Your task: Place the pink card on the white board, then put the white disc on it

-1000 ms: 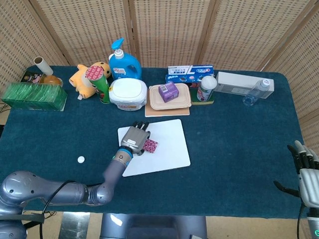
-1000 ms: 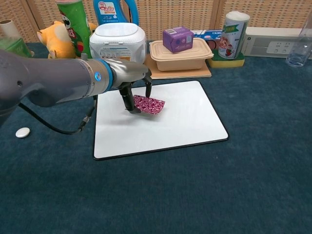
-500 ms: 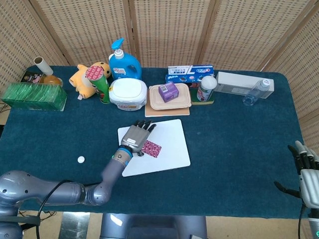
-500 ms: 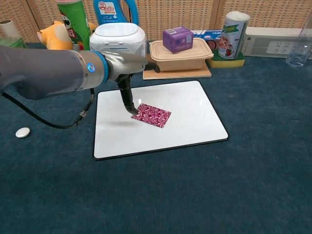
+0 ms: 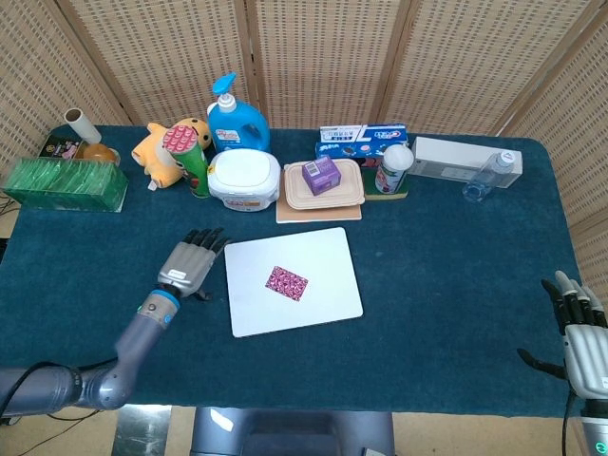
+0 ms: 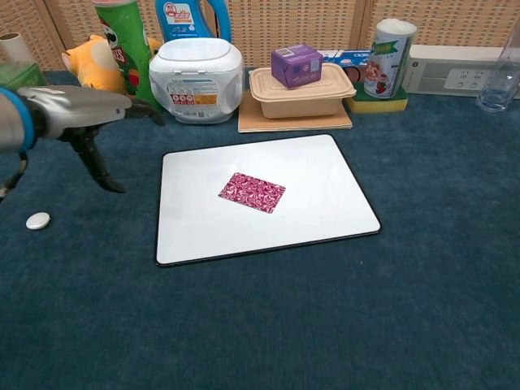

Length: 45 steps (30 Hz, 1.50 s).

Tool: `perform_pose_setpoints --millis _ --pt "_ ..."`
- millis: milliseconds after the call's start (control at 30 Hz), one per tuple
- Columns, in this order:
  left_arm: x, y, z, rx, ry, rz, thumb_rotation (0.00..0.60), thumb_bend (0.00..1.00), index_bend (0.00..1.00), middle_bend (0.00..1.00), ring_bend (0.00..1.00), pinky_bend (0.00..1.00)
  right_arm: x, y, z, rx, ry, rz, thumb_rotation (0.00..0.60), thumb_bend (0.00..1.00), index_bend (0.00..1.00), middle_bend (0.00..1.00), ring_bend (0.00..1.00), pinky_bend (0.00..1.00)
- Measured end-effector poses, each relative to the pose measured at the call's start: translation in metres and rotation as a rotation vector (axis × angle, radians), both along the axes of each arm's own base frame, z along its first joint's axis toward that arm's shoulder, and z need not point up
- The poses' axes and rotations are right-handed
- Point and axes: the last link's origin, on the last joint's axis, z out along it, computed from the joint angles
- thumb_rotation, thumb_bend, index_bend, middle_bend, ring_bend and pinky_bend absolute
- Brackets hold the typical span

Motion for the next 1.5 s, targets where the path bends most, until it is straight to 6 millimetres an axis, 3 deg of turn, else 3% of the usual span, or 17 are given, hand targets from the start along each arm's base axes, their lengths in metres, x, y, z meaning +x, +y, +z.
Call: perform_pose_setpoints --millis 267,467,900,1500 --pt "-0.06 -0.032 0.016 0.016 -0.021 0.024 0.6 0.16 0.33 0.0 0.0 0.06 0.001 0.0 -0.002 0.003 0.003 0.001 0.562 0.0 0.04 0.0 0.0 0.0" --pt "-0.09 -0.044 0.021 0.04 -0.025 0.054 0.6 0.18 0.35 0.0 0.0 0.06 0.001 0.001 -0.002 0.0 0.003 0.004 0.565 0.0 0.04 0.0 0.0 0.0" --pt "-0.116 -0.057 0.022 0.071 -0.04 0.085 0.6 0.19 0.39 0.0 0.0 0.06 0.001 0.001 0.001 -0.003 -0.005 0.003 0.566 0.0 0.04 0.0 0.0 0.0" --pt "-0.132 -0.052 0.009 0.069 -0.053 0.14 0.6 0.21 0.43 0.0 0.0 0.06 0.001 0.001 0.001 -0.002 -0.01 0.003 0.565 0.0 0.04 0.0 0.0 0.0"
